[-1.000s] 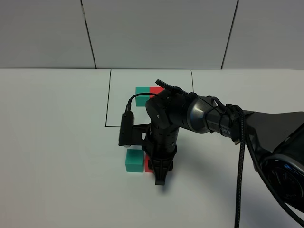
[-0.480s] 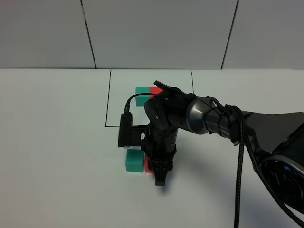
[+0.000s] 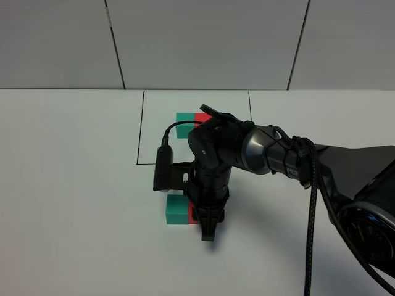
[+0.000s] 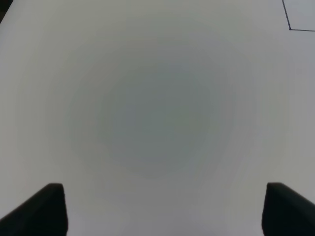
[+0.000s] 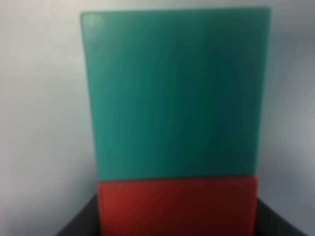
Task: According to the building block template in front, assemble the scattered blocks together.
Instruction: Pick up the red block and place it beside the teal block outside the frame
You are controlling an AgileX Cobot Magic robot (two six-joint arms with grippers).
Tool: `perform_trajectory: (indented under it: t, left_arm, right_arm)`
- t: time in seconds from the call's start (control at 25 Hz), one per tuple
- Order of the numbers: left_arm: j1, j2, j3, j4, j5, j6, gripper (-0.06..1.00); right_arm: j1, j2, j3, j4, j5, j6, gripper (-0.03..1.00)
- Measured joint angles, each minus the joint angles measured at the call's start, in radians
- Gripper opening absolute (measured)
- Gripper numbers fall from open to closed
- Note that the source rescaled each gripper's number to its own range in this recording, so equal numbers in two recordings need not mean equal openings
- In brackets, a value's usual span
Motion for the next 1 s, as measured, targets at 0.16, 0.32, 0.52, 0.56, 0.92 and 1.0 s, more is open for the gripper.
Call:
perform_trajectory:
  t: [0.16,0.32,0.52,0.56,0.92,1.0]
  left_arm:
    - [0.0,0.0,0.0,0.0,0.0,0.0,0.92]
    - [0.0,0.0,0.0,0.0,0.0,0.0,0.92]
    - [0.0,0.0,0.0,0.0,0.0,0.0,0.92]
    - [0.0,0.0,0.0,0.0,0.0,0.0,0.92]
    - [0.0,0.0,0.0,0.0,0.0,0.0,0.92]
    - [0.0,0.0,0.0,0.0,0.0,0.0,0.92]
  right_arm:
    - [0.0,0.0,0.0,0.0,-0.002,0.0,0.41]
    - [0.0,0.0,0.0,0.0,-0.002,0.0,0.41]
    - [0.0,0.0,0.0,0.0,-0.004,0.0,0.42]
    - [0.0,0.0,0.0,0.0,-0.006,0.0,0.44]
    - [-0.001,-0.001,0.0,-0.034,-0.055,0.013,0.94]
    - [-0.001,-0.001,0.0,-0.036,-0.056,0.024,0.96]
